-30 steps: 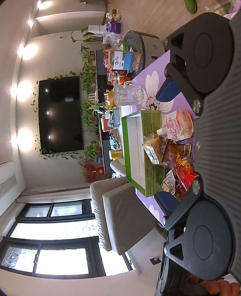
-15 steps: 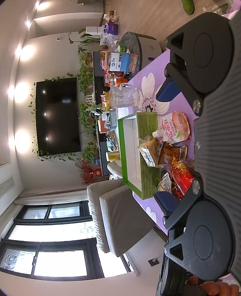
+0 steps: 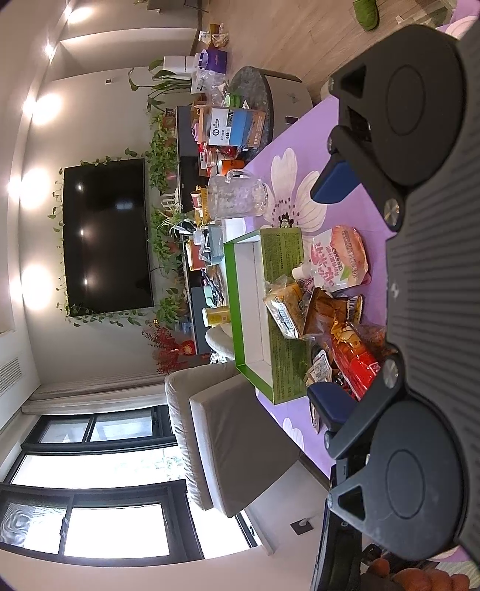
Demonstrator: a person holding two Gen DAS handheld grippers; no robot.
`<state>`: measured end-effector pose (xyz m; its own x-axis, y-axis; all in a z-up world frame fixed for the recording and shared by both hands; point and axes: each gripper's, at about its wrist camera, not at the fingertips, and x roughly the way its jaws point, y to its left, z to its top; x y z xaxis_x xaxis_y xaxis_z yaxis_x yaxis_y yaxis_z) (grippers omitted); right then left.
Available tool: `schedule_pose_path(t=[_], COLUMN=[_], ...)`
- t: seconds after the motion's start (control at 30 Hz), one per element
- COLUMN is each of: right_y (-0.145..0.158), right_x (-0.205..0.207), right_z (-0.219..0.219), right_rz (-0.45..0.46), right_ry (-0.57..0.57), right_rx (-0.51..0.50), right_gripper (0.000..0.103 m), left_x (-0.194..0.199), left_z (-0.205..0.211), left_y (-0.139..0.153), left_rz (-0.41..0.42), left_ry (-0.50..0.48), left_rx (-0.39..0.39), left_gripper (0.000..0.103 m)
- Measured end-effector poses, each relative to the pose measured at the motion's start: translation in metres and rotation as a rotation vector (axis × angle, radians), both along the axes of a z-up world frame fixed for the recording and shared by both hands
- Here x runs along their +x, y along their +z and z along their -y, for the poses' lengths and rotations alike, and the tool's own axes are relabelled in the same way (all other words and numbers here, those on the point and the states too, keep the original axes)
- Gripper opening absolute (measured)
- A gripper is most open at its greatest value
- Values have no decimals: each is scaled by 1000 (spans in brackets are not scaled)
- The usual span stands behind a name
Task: Organize snacks
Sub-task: 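Move the left tool down toward the long tan stick snack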
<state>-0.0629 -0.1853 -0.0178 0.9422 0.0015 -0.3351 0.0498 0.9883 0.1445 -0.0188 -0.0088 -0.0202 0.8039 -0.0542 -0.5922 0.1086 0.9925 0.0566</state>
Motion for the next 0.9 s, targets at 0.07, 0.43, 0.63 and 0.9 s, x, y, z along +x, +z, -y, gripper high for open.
schedule_pose_path(t=[0.07,0.43,0.63,0.9], right_y=[0,-2,-5,-8], right_x=[0,2,5,6], right_z=[0,-1,-2,-4], right_rz=[-1,-12,-25,-38], right_ry=[-1,9,12,18], right_rx=[2,-2,-4,-9], right_gripper=[48,48,48,48], left_x=[0,5,8,12], left_z=[-1,-4,-7,-14], left_y=[0,-3,-6,-11], left_rz=[1,-12,-26,-40], left_ry=[2,0,11,32], left_rx=[-3,-8,-8,-12], left_gripper=[36,36,36,36])
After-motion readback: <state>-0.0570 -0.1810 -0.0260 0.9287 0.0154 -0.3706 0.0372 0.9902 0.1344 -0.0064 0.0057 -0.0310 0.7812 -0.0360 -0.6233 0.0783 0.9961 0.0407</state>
